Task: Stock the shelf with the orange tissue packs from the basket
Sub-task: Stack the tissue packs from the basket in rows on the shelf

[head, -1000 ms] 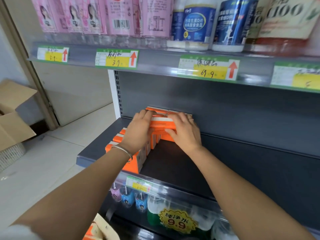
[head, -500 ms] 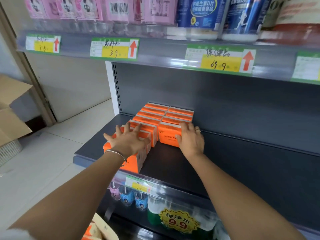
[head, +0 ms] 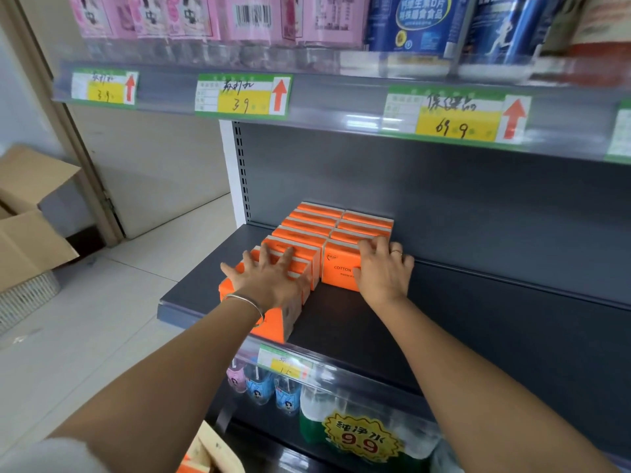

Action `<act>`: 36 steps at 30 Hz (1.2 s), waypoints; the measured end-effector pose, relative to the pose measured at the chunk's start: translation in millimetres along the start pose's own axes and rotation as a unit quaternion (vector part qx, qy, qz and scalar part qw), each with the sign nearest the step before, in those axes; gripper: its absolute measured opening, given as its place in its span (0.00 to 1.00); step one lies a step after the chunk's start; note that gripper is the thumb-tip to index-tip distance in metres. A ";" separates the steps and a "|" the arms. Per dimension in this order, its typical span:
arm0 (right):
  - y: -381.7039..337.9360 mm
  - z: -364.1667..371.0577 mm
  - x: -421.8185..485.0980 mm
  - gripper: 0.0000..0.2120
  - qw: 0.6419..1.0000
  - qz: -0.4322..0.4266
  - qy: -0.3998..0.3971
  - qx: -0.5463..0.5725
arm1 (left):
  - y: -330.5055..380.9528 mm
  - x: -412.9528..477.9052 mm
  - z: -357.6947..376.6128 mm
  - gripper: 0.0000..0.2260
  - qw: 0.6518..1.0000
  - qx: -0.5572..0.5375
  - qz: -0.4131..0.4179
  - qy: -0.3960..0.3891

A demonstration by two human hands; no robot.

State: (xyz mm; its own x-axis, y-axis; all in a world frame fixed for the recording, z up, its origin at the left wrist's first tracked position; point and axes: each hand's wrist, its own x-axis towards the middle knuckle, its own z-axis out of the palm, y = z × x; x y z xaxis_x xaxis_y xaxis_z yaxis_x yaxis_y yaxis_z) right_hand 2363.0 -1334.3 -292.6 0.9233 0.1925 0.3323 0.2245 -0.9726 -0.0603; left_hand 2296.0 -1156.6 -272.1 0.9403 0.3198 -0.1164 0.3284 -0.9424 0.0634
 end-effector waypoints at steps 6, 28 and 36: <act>-17.9 -26.9 -25.9 0.22 0.996 -0.076 0.001 0.042 | -14.3 -30.8 -20.0 0.26 0.991 -0.019 0.076 0.110; -231.3 24.4 -205.1 0.17 0.843 -0.438 -0.312 -0.002 | -258.2 -198.5 116.1 0.11 0.994 -0.043 -0.064 -0.076; -244.3 97.3 -211.5 0.18 0.819 -0.388 -0.422 -0.016 | -264.8 -185.8 205.9 0.16 0.966 -0.115 -0.101 -0.210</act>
State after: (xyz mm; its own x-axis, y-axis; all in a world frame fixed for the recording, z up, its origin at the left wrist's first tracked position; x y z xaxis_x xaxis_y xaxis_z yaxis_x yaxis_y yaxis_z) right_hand 2143.2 -1124.7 -439.8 0.3962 0.7623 -0.5118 0.8497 -0.5156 -0.1100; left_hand 2015.9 -986.6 -471.4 0.7518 0.3817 -0.5376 0.5581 -0.8026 0.2106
